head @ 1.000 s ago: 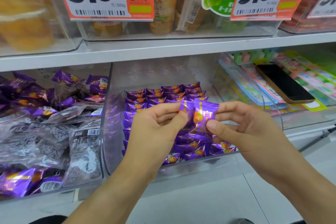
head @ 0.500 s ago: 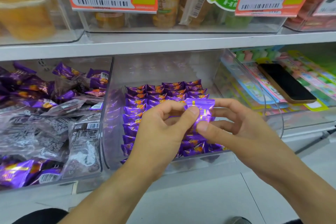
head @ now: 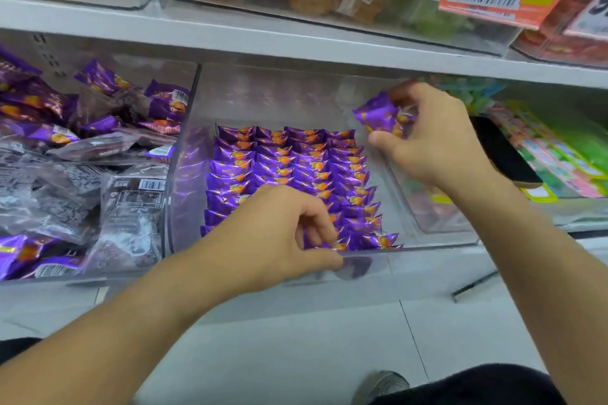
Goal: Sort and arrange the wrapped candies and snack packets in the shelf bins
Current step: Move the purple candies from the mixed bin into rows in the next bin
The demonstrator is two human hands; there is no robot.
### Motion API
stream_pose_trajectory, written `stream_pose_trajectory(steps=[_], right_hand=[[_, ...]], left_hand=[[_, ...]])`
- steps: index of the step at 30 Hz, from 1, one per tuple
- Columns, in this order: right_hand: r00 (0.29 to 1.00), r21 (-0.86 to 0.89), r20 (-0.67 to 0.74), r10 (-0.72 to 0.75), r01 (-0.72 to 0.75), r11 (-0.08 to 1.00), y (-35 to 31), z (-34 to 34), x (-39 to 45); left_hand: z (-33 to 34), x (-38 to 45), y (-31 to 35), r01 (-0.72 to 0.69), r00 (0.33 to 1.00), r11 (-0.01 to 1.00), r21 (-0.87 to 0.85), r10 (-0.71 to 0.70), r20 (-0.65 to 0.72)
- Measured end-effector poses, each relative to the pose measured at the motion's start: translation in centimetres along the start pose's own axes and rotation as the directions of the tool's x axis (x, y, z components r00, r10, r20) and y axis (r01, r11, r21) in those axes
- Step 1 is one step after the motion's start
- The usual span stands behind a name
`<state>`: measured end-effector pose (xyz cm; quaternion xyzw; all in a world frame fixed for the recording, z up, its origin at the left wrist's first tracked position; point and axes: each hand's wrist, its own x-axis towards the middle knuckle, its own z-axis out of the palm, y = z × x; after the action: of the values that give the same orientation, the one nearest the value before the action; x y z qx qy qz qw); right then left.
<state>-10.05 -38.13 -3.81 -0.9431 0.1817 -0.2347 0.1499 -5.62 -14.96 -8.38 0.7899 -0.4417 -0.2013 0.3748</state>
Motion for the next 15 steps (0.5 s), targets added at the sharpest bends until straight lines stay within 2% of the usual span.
stream_pose_trajectory(steps=[2, 4, 5, 10, 15], right_hand=[[0.983, -0.269, 0.175, -0.045, 0.092, 0.959, 0.9, 0.7, 3.6], [0.936, -0.355, 0.351, -0.035, 0.167, 0.92, 1.8, 1.7, 5.7], [0.919, -0.371, 0.394, -0.03, 0.189, 0.909, 2.3, 2.1, 6.3], [0.895, -0.488, 0.442, 0.051, 0.193, 0.851, 2.8, 3.8, 7.5], [0.892, -0.624, 0.43, 0.139, 0.183, 0.76, 2.5, 5.3, 7.6]], left_hand=[[-0.3, -0.2, -0.2, -0.007, 1.0, 0.999, 0.032, 0.007, 0.006], [-0.5, -0.3, -0.4, -0.036, 0.999, 0.999, 0.041, 0.035, 0.01], [-0.5, -0.4, -0.5, -0.049, 0.999, 0.998, 0.047, 0.048, 0.015], [-0.7, -0.6, -0.9, -0.044, 0.999, 0.999, -0.026, 0.045, 0.019], [-0.6, -0.3, -1.3, -0.051, 0.998, 0.996, -0.07, 0.053, 0.021]])
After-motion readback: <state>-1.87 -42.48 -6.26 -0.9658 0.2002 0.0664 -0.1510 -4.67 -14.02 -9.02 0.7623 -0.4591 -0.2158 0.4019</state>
